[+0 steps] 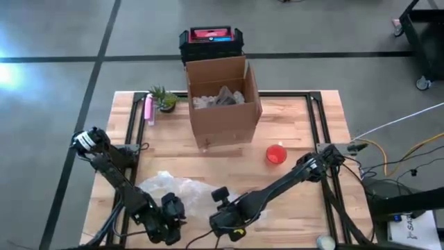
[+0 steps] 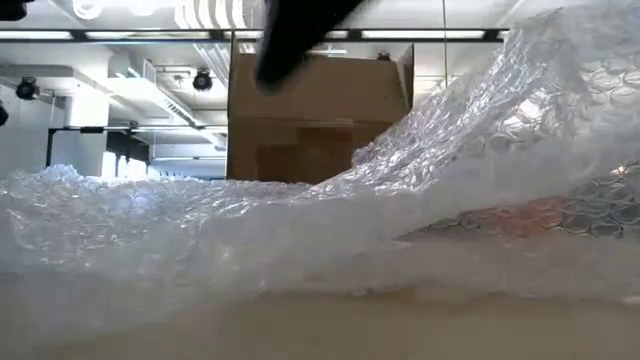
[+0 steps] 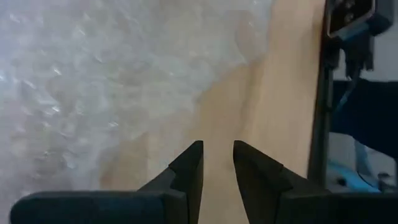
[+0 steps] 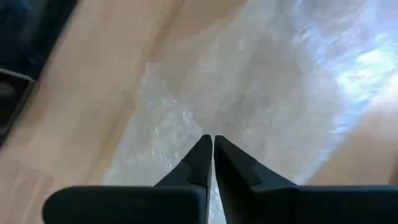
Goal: Wrap mug
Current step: Prepare the transparent bubble wrap
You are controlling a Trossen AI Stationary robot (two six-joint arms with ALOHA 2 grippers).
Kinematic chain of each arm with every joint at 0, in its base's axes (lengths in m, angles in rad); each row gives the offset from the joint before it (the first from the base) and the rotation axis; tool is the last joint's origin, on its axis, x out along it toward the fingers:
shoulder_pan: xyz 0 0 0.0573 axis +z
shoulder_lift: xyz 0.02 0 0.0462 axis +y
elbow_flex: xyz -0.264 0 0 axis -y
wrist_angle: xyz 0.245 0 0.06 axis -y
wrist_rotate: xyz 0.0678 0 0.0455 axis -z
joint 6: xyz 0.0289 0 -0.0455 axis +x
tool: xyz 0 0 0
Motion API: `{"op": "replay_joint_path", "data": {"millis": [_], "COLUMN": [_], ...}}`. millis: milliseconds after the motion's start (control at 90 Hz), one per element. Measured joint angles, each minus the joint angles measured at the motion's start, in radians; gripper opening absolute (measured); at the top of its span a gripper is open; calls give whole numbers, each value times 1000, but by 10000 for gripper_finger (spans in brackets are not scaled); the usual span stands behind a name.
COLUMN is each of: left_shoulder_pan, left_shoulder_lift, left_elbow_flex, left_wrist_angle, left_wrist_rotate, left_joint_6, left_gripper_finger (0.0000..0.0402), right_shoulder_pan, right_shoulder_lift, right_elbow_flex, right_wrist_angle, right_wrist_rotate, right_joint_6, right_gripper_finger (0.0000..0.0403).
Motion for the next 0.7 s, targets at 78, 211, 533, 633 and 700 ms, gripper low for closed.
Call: {"op": "replay_joint_path", "data": {"millis": [78,211,533,633,700], "left_shoulder_pan": [-2,-19,-29,-28,-29], "left_shoulder_lift": [-3,-15,45,89,108], "left_elbow_flex": [20,60,4,-32,-40], "left_wrist_angle": [-3,-70,-172,-106,-85], "left_wrist_rotate": [71,47,-20,18,9], "left_joint_6": [-2,12,-116,-121,-135], "left_gripper_finger": [74,74,74,74,75], "right_shoulder_pan": [1,-2,-18,-20,-20], "right_shoulder_lift": [-2,12,61,62,69], "right_elbow_flex": [13,-10,-33,-49,-58], "right_wrist_angle": [18,55,85,135,175], "right_wrist_rotate": [1,2,2,3,3], "right_joint_6": [32,19,38,18,-7], "right_gripper_finger": [2,24,143,170,183]}}
